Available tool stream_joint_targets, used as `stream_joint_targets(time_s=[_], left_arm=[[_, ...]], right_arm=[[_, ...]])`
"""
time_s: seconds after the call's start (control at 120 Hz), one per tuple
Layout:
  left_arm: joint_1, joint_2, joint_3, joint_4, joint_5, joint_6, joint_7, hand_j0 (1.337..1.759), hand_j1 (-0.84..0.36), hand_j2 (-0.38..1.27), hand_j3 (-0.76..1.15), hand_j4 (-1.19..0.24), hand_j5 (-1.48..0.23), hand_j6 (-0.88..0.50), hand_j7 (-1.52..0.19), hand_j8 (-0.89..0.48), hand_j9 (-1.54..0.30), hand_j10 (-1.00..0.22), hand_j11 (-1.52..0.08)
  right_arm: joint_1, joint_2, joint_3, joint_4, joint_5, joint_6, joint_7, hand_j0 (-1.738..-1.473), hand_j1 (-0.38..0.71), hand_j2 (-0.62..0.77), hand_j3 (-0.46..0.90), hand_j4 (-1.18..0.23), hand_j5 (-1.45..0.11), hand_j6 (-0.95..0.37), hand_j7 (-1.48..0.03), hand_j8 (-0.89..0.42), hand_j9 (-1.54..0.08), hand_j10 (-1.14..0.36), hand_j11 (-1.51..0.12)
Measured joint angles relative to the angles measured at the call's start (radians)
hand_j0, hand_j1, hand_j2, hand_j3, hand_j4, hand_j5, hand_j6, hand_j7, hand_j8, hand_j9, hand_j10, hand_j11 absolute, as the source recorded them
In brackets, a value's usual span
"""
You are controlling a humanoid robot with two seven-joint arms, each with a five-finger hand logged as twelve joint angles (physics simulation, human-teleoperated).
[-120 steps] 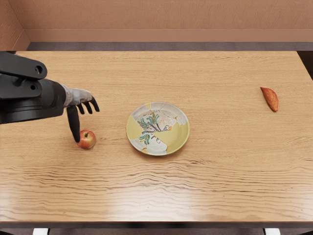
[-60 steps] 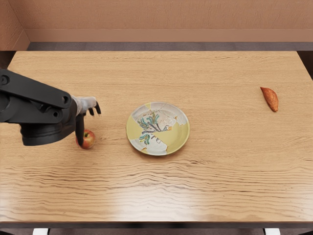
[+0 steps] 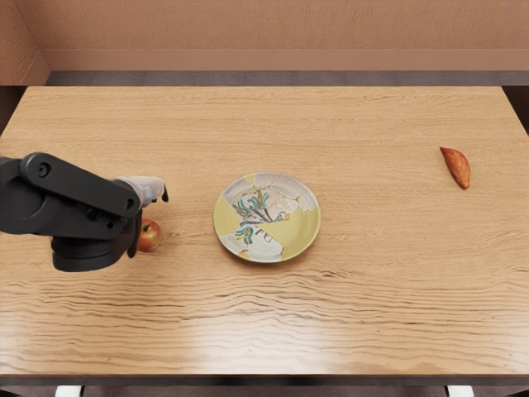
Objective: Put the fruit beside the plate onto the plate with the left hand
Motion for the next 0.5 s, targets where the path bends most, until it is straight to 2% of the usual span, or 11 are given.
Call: stream_joint_targets(time_s=[0.5], left_arm=[[0.056, -0.043, 0.002, 0.006, 0.076, 0.111, 0.002, 1.658, 0.05, 0.05, 0.00, -0.25, -0.32, -0.25, -0.32, -0.25, -0.32, -0.25, -0.32]], right_arm=[[0.000, 0.000, 0.000, 0.000, 0.000, 0.000, 0.000, -1.658, -0.31, -0.01, 0.00, -0.04, -0.05, -0.04, -0.05, -0.04, -0.05, -0.04, -0.05]])
